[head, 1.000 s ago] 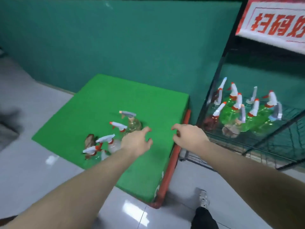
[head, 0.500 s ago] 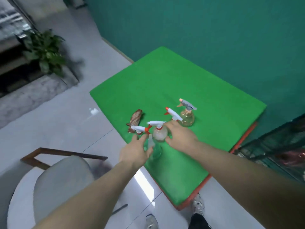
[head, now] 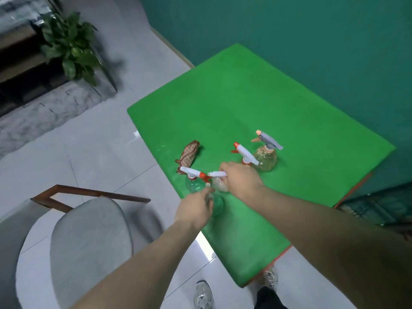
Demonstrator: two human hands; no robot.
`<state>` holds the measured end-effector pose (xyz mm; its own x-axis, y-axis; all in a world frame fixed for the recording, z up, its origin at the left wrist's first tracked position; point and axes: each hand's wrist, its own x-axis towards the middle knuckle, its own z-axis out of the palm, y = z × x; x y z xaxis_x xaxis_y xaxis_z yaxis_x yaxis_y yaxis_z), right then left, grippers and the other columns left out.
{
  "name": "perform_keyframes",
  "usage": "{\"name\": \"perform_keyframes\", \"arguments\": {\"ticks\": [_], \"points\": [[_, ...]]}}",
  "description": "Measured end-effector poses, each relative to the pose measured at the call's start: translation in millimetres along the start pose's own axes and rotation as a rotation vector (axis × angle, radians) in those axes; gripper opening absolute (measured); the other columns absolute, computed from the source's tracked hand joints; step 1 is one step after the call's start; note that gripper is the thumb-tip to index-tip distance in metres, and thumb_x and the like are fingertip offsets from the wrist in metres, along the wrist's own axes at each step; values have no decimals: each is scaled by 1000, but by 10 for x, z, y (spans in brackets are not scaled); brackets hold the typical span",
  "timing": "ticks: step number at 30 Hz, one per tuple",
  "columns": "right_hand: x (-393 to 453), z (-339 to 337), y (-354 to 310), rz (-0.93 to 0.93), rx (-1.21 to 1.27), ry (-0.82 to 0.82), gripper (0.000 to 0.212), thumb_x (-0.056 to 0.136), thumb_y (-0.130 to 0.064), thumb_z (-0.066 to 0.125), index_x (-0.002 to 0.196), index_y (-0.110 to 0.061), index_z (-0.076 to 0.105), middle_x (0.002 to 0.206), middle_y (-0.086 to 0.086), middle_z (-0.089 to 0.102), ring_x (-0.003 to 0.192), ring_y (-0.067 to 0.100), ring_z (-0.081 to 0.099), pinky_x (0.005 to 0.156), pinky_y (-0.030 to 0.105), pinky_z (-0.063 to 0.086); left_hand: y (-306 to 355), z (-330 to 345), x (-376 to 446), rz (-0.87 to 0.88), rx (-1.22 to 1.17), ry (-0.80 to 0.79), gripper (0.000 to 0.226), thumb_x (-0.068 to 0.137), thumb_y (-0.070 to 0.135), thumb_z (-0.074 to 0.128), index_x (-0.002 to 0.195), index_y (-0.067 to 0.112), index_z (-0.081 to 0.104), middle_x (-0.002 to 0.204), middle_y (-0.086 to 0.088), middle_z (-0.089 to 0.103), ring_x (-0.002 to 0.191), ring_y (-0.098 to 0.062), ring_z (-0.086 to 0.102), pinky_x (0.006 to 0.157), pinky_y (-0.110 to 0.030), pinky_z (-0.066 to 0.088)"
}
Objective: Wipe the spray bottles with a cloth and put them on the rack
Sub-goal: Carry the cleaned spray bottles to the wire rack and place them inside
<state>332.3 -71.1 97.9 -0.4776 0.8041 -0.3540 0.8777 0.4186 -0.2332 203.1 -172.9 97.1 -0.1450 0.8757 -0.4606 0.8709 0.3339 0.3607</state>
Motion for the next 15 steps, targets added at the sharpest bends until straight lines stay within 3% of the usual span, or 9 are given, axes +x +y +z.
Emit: {"name": "perform_keyframes", "arguments": {"ticks": [4,8,11,15], "points": [[-159,23,112,33,-10,22,15,104,-24,47,112,-14,55,90,3,63,79,22,66,73,40,60,-4,-69,54,-16,-111,-97,33,108,29,40,133,28,62,112,-6,74,91,-22,69,80,-30,50],[-391,93,231,135,49,60,17,104,-31,51,114,-18,58,85,-1,62,73,17,66,66,35,61,-70,-114,73,62,-55,-227,43,97,9,52,137,25,57,117,-4,70,92,-20,66,76,-29,52],[-626,103,297,209,53,78,20,104,-33,50,120,-23,58,81,-5,60,65,10,60,54,26,53,-144,-124,111,175,118,-186,33,98,13,63,131,19,63,118,-4,72,103,-21,67,84,-28,49],[-1020,94,402,333,66,104,17,103,-34,50,112,-21,58,76,-7,57,62,7,57,47,23,42,-97,-152,66,286,204,-128,17,101,30,65,112,19,71,104,1,73,88,-16,66,75,-25,44]]}}
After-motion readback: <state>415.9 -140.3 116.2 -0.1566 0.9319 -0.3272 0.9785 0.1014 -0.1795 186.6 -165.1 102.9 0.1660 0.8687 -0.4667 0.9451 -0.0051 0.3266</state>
